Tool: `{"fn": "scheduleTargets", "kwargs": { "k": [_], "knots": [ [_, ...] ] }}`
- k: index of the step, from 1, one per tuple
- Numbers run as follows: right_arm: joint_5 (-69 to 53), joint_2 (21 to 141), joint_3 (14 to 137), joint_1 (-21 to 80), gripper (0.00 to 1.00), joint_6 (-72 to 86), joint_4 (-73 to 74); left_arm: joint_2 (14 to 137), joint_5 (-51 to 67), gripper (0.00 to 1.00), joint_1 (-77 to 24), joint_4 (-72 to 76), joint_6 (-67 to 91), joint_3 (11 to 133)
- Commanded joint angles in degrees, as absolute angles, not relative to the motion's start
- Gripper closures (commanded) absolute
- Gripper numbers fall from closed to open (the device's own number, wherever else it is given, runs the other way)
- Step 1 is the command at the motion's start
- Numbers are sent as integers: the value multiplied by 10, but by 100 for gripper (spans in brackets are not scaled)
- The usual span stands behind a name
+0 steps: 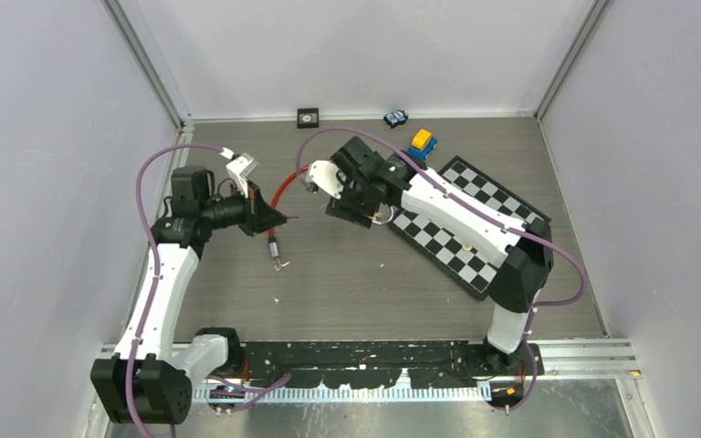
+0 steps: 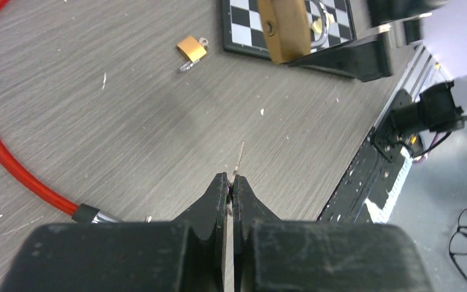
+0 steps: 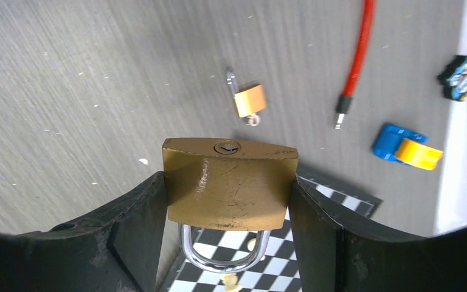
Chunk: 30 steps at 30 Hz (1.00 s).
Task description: Unlock with the key
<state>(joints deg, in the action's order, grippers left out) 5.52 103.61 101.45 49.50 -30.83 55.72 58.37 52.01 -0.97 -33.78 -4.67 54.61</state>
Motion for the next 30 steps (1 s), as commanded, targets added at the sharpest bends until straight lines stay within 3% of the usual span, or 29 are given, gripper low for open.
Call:
{"fn": "scheduleTargets", "kwargs": {
  "k": [1,10,17,23,30],
  "knots": [
    [72,972,1061,483,99,-368,544,601,531,100,8,-265,32,584],
    [98,956,1111,506,99,-325,453,621,539,100,14,-231,96,614],
    [144,881,987,603,99,-393,323,601,621,100,14,-262,148,636],
    [209,827,853,686,99,-491,161,582,657,100,9,-369,132,684],
    [237,806,778,712,99,-546,44,578,659,100,-16,-512,45,727]
  ]
}}
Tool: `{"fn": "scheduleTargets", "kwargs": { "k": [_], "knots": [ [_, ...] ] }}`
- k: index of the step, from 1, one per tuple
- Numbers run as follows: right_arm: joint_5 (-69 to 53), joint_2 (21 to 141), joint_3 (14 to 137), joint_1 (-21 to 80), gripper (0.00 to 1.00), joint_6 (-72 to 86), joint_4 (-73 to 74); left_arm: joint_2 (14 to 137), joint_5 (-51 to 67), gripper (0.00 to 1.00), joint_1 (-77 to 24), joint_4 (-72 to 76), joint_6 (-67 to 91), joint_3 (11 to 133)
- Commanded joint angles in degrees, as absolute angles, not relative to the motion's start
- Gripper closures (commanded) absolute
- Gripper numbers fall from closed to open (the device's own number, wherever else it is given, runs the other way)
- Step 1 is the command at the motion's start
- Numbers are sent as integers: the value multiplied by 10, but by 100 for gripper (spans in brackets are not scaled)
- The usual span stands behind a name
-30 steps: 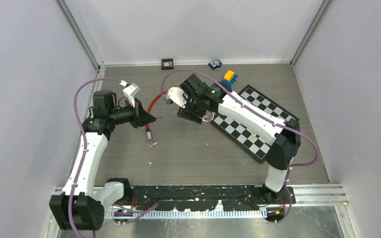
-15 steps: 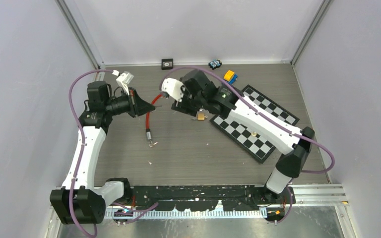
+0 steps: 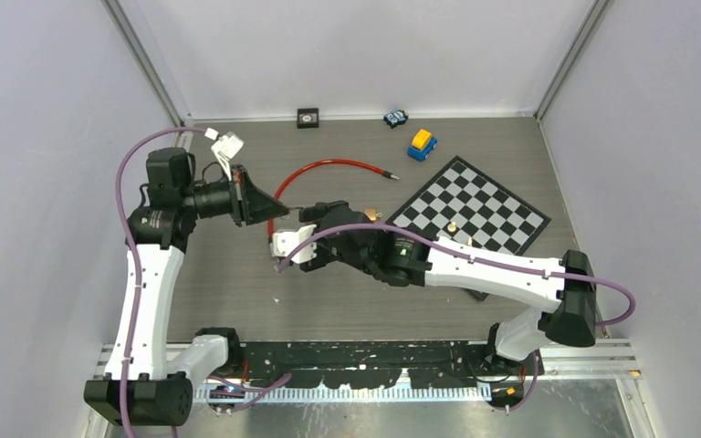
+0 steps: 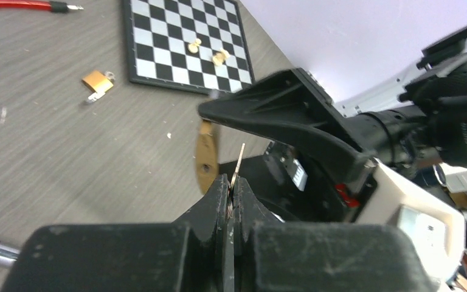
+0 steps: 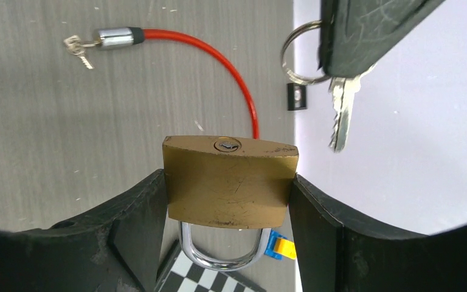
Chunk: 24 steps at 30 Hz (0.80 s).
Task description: Unlock with the key
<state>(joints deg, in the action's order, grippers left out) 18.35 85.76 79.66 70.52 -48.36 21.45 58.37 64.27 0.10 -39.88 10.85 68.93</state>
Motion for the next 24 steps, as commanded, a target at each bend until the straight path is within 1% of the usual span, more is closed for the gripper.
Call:
{"fn": "scheduleTargets", "kwargs": {
  "k": [1,4,8,16,20,24],
  "knots": [
    [240,799,762,715,99,-556,25,578,655,100,-18,-537,28,735],
    [254,783,718,723,99,-578,-33,578,639,100,-24,-595,-23,756],
    [260,767,677,728,99,-602,-93,579,628,100,-29,-612,-53,761],
    [264,756,695,731,99,-565,-71,581,626,100,-33,-607,-113,761],
    [260,757,701,731,99,-557,-66,581,587,100,-35,-579,-101,765],
    [255,754,703,732,99,-554,-64,584,587,100,-36,-552,-89,764]
  ]
}}
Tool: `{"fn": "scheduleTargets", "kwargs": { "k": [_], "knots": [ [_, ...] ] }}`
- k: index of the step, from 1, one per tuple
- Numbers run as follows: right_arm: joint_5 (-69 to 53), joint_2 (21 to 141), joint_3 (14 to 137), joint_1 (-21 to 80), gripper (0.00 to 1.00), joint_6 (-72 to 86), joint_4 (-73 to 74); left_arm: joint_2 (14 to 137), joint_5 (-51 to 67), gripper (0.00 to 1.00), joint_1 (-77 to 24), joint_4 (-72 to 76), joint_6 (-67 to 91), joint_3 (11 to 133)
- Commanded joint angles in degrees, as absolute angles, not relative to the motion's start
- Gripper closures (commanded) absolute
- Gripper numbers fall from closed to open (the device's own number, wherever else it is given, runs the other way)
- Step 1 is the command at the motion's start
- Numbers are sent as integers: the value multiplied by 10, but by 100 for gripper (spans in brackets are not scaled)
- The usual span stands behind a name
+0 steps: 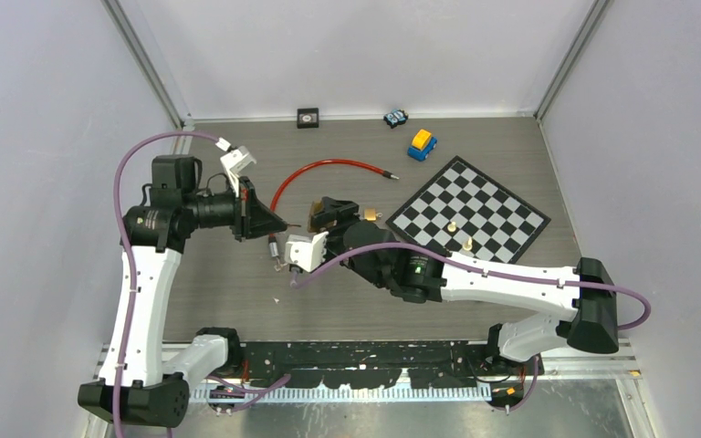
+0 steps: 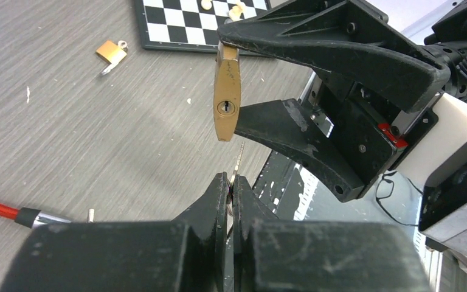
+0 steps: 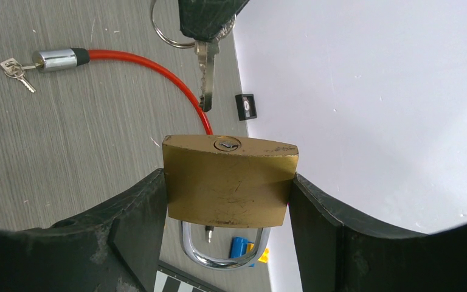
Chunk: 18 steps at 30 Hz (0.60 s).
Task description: Unlock with the key
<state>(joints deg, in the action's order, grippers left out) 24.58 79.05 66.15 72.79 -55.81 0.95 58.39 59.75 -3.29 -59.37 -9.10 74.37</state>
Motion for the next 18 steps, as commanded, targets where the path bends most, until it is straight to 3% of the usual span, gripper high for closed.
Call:
{"fn": "scheduleTargets", "kwargs": {
  "k": [1,18],
  "knots": [
    [254,753,703,732,99,-554,-64,585,584,100,-36,-542,-84,764],
    [245,752,706,741,99,-570,-67,593,572,100,-57,-492,-33,747]
  ]
}}
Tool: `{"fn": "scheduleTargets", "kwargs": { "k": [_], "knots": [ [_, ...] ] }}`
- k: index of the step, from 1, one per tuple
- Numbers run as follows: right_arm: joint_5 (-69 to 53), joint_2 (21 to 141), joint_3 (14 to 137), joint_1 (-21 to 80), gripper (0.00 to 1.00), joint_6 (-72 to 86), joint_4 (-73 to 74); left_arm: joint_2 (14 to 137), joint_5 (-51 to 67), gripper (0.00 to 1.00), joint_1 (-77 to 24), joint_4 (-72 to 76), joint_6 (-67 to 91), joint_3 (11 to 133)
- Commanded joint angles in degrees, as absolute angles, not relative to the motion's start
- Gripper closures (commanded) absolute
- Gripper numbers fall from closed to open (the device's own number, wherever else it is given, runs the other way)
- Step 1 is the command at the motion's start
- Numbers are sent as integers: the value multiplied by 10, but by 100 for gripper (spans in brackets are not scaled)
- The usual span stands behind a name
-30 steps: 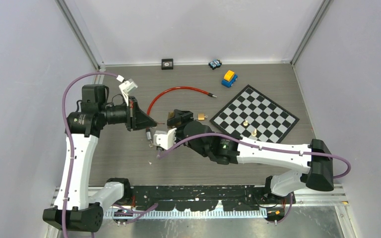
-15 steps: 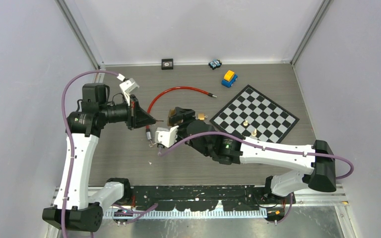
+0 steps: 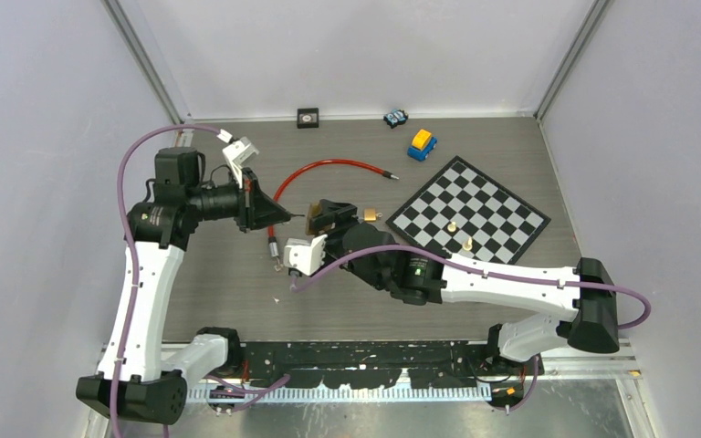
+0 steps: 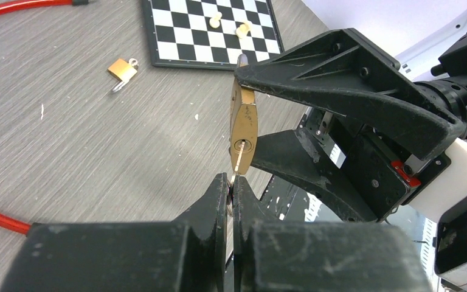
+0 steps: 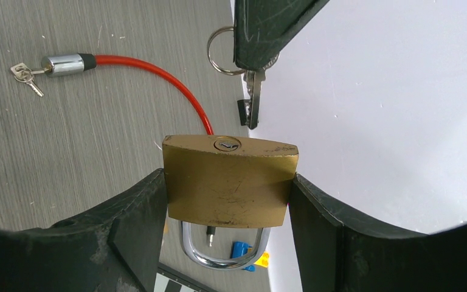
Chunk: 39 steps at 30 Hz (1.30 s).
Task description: Unlock with the key
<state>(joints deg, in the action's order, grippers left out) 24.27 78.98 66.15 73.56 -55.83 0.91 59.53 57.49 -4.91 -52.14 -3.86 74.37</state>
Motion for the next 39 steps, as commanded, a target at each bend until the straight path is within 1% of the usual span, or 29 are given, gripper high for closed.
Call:
{"fn": "scheduleTargets", "kwargs": {
  "k": [1,12,39],
  "knots": [
    [245,753,707,742,99,-570,-65,593,570,100,-59,-491,-33,747],
    [246,757,711,743,99,-572,-62,593,558,100,-71,-500,-38,747],
    [244,751,700,743,99,-582,-66,588,577,100,-72,-533,-55,745]
  ]
}}
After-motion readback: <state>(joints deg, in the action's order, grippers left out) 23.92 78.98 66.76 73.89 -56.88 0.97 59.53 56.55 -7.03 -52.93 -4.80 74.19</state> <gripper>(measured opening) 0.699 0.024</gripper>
